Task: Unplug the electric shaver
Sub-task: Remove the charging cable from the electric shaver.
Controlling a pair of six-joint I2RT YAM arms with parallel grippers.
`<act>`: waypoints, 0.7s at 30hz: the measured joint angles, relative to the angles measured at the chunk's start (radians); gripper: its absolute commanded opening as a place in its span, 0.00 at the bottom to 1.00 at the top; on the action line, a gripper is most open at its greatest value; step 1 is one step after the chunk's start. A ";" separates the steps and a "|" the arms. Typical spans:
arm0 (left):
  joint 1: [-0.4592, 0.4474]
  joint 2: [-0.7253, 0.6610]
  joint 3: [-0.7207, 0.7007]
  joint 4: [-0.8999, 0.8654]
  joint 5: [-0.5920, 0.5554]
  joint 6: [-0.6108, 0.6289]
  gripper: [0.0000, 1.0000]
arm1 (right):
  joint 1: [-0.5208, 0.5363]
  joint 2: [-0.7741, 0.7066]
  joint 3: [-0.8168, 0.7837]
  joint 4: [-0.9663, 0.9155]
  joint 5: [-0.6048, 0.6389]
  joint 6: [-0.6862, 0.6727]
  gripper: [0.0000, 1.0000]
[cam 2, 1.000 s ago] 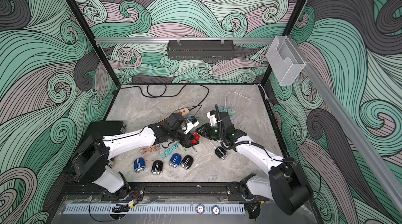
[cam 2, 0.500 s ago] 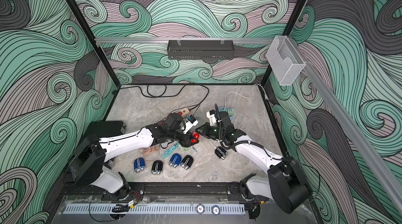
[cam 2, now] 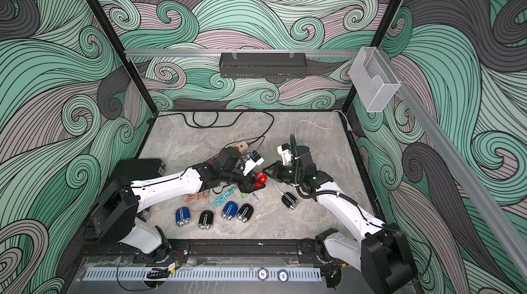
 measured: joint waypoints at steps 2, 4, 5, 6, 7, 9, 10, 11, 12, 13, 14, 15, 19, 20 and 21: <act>-0.006 0.005 0.003 0.002 0.000 0.005 0.19 | -0.006 -0.010 0.000 -0.020 0.001 -0.004 0.00; -0.011 0.015 0.013 0.002 0.000 0.010 0.19 | -0.013 -0.020 0.000 -0.033 0.003 -0.004 0.00; -0.014 0.018 0.018 0.003 0.000 0.010 0.19 | -0.017 -0.024 0.000 -0.036 0.006 -0.003 0.00; -0.015 0.023 0.021 0.006 0.001 0.010 0.19 | -0.020 -0.031 0.000 -0.040 0.010 -0.002 0.00; -0.017 0.025 0.024 0.001 0.002 0.010 0.18 | -0.027 -0.040 0.000 -0.037 0.028 -0.002 0.00; -0.021 0.030 0.011 -0.055 0.015 0.009 0.18 | -0.062 -0.066 0.000 -0.012 0.078 0.001 0.00; -0.021 0.039 0.002 -0.074 0.024 0.005 0.18 | -0.081 -0.082 -0.001 0.005 0.106 0.004 0.00; -0.021 0.048 -0.005 -0.087 0.031 -0.001 0.18 | -0.092 -0.097 -0.004 0.020 0.125 0.008 0.00; -0.021 0.057 -0.013 -0.098 0.041 -0.010 0.18 | -0.098 -0.114 -0.010 0.040 0.145 0.014 0.00; -0.021 0.063 -0.019 -0.105 0.048 -0.018 0.18 | -0.100 -0.129 -0.019 0.059 0.158 0.018 0.00; -0.022 0.066 -0.022 -0.109 0.053 -0.024 0.18 | -0.100 -0.139 -0.026 0.071 0.168 0.022 0.00; -0.025 0.067 -0.022 -0.113 0.056 -0.030 0.17 | -0.101 -0.145 -0.032 0.077 0.175 0.024 0.00; -0.029 0.067 -0.022 -0.108 0.063 -0.048 0.17 | -0.102 -0.146 -0.041 0.084 0.191 0.027 0.00; -0.035 0.067 -0.022 -0.109 0.062 -0.053 0.17 | -0.103 -0.147 -0.041 0.084 0.194 0.027 0.00; -0.039 0.067 -0.020 -0.111 0.057 -0.056 0.17 | -0.103 -0.147 -0.041 0.082 0.195 0.023 0.00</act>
